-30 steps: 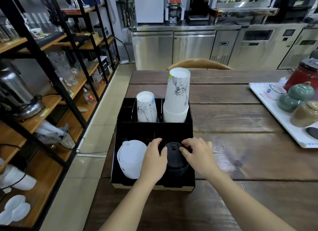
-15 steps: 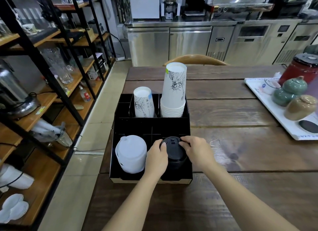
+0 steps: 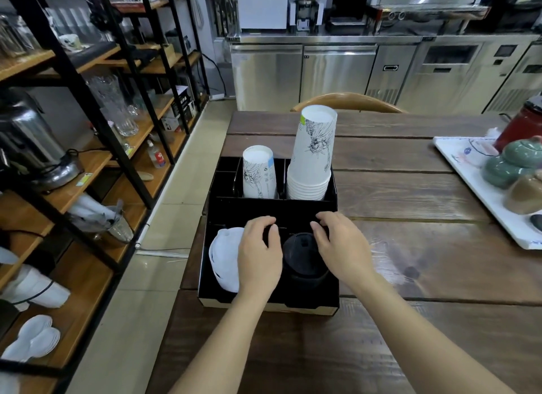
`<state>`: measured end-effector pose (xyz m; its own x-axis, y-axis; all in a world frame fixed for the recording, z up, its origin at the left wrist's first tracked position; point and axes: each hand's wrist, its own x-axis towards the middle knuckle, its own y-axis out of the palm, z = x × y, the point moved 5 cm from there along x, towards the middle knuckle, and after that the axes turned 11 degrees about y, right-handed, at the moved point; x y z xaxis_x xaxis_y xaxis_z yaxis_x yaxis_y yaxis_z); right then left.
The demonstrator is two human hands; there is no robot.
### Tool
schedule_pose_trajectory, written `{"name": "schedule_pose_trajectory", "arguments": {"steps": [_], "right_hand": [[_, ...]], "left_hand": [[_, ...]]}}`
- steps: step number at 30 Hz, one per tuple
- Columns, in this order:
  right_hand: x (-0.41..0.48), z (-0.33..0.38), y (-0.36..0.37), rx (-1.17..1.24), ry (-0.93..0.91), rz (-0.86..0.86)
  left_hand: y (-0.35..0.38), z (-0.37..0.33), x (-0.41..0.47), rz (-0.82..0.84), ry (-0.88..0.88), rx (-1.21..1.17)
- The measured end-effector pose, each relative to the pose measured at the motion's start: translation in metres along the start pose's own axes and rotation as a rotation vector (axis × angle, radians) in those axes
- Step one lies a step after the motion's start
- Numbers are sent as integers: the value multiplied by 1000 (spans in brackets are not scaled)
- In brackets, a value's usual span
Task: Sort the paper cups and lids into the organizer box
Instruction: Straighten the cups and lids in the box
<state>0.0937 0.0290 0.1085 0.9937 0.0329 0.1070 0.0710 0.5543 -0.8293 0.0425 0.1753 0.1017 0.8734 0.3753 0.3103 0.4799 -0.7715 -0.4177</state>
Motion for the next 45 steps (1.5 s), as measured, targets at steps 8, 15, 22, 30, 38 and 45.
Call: {"name": "schedule_pose_trajectory", "arguments": {"steps": [8, 15, 22, 30, 38, 45], "right_hand": [[-2, 58, 52, -159, -299, 258], [-1, 75, 85, -310, -369, 402], [0, 83, 89, -330, -387, 399], [0, 77, 95, -351, -375, 394], [9, 80, 92, -220, -293, 567], [7, 81, 93, -229, -285, 545]], "left_hand": [[-54, 48, 6, -216, -188, 55], [-49, 73, -7, -28, -216, 132], [-52, 75, -9, -54, -190, 141], [-50, 74, 1, 9, -226, 267], [-51, 74, -1, 90, -326, 390], [-52, 71, 5, 165, -328, 355]]}}
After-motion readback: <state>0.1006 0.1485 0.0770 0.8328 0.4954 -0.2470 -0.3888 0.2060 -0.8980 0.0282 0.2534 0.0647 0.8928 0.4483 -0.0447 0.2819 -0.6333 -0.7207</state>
